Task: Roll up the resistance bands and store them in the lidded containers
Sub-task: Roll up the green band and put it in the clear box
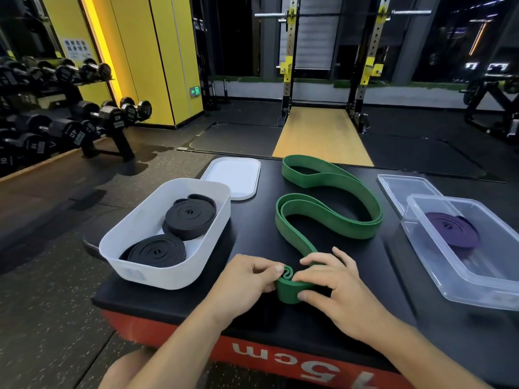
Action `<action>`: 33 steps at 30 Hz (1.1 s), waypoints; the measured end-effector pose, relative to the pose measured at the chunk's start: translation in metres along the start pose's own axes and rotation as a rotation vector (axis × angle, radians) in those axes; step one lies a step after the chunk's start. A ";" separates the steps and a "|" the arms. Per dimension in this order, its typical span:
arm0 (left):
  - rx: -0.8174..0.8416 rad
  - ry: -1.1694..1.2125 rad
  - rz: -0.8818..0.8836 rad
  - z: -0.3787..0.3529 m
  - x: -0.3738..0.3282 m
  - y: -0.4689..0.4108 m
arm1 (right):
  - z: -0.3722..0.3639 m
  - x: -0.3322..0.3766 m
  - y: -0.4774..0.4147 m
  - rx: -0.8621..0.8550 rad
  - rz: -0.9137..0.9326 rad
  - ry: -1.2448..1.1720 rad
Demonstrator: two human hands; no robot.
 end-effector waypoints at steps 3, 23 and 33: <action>-0.023 -0.094 -0.026 0.000 0.004 0.003 | -0.003 0.006 -0.001 -0.022 0.014 0.103; -0.066 -0.237 -0.052 -0.001 0.001 0.001 | 0.011 0.001 -0.009 0.018 0.078 0.208; -0.119 -0.398 -0.240 -0.014 -0.005 0.019 | 0.007 -0.010 -0.010 0.003 0.113 0.319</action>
Point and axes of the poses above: each hand's wrist, its own y-axis away from the middle knuckle, its own z-axis out of the back of the hand, x = y × z, the point moved 3 cm from there along -y, towards the middle knuckle, and after that the axes turned 5 degrees about x, right-handed, at the moved point
